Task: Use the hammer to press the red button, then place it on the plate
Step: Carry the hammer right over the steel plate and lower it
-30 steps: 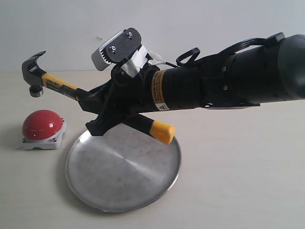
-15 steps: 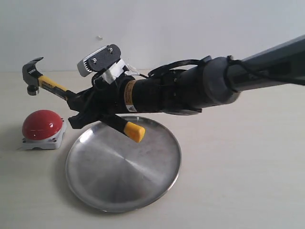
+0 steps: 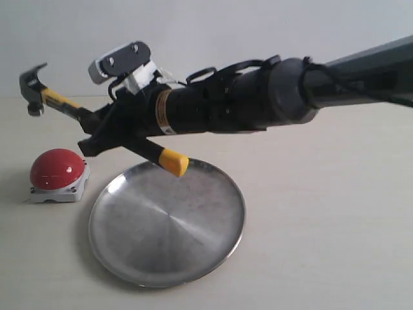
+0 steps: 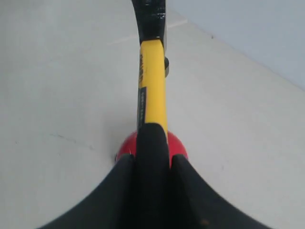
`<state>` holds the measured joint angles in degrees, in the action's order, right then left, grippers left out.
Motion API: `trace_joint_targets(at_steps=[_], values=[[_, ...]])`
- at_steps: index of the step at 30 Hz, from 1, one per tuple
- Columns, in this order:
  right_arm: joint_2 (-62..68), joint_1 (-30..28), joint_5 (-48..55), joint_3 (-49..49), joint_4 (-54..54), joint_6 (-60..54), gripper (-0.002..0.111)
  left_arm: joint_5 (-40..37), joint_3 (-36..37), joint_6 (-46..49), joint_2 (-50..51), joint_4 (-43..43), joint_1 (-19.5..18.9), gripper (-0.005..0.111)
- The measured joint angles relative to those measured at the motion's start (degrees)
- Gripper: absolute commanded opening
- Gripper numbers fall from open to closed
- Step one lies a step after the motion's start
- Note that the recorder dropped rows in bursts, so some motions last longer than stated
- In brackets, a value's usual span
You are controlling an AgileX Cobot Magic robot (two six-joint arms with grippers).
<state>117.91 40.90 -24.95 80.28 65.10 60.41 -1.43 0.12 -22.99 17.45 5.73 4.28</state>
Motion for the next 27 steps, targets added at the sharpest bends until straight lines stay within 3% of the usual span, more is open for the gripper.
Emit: trace_joint_targets(at_steps=[8,17,27], values=[[-2.7,0.4,-0.4,0.6,11.2,9.6,0.000,0.0,0.0,0.0,0.0,0.0,0.0,0.000],[9.5,1.3,-0.5,0.3,8.4,8.5,0.000,0.0,0.0,0.0,0.0,0.0,0.0,0.000],[-6.7,1.7,0.7,0.3,17.5,16.7,0.000,0.0,0.0,0.1,0.0,0.0,0.0,0.000]])
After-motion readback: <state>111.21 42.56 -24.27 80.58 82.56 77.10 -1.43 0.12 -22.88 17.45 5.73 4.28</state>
